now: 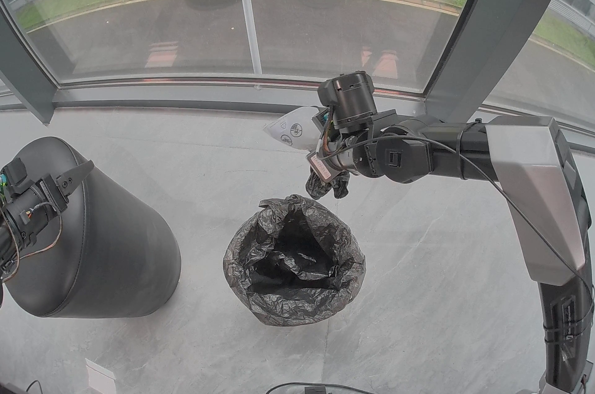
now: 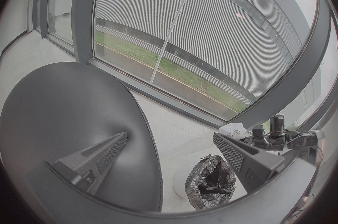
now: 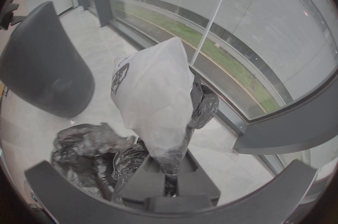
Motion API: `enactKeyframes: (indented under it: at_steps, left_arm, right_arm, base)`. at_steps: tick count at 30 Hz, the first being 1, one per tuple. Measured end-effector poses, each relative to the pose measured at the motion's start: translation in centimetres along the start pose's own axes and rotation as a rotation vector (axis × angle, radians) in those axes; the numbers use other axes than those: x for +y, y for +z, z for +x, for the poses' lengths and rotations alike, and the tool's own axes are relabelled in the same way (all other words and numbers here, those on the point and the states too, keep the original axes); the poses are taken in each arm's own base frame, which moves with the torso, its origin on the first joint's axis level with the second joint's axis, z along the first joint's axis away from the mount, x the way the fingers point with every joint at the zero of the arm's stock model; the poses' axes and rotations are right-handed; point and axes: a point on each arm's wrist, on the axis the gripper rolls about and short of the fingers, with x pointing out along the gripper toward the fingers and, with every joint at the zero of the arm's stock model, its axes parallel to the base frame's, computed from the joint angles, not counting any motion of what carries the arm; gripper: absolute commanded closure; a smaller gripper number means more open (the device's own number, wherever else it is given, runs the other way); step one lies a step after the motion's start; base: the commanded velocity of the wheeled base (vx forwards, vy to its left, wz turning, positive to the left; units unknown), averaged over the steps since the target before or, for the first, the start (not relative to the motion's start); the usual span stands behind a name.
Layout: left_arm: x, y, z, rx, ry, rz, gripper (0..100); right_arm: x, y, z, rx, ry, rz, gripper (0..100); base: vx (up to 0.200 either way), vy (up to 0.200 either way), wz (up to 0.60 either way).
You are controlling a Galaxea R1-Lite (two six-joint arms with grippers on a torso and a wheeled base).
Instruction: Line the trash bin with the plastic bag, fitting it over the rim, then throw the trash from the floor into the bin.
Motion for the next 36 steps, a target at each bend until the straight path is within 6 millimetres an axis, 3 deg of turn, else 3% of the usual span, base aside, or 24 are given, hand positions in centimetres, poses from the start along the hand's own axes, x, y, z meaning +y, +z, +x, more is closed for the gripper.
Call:
enactKeyframes:
  at_steps: [9,15,19,26,36]
  left_arm:
    - [0.0,0.0,0.0,-0.002,0.001,0.001,0]
    - [0.0,0.0,0.0,-0.001,0.002,0.000,0]
    - [0.1,0.0,0.0,-0.001,0.002,0.000,0]
    - [0.1,0.1,0.0,-0.003,0.004,0.000,0]
    - [0.0,0.1,0.0,-0.004,0.003,0.001,0]
  right_arm:
    - [3.0,1.3,-5.0,0.085,0.105,-0.077,100]
    - [3.9,0.2,-8.4,0.283,0.174,-0.107,100]
    - [4.1,-0.3,-10.2,0.379,0.179,-0.021,100]
    - [4.6,-0.2,-10.7,0.397,0.180,0.069,100]
    - [8.3,-1.7,-9.2,0.456,0.203,0.054,100]
  base:
    - [0.000,0.000,0.00]
    - [0.000,0.000,0.00]
    - [0.000,0.000,0.00]
    - [0.000,0.000,0.00]
    - [0.000,0.000,0.00]
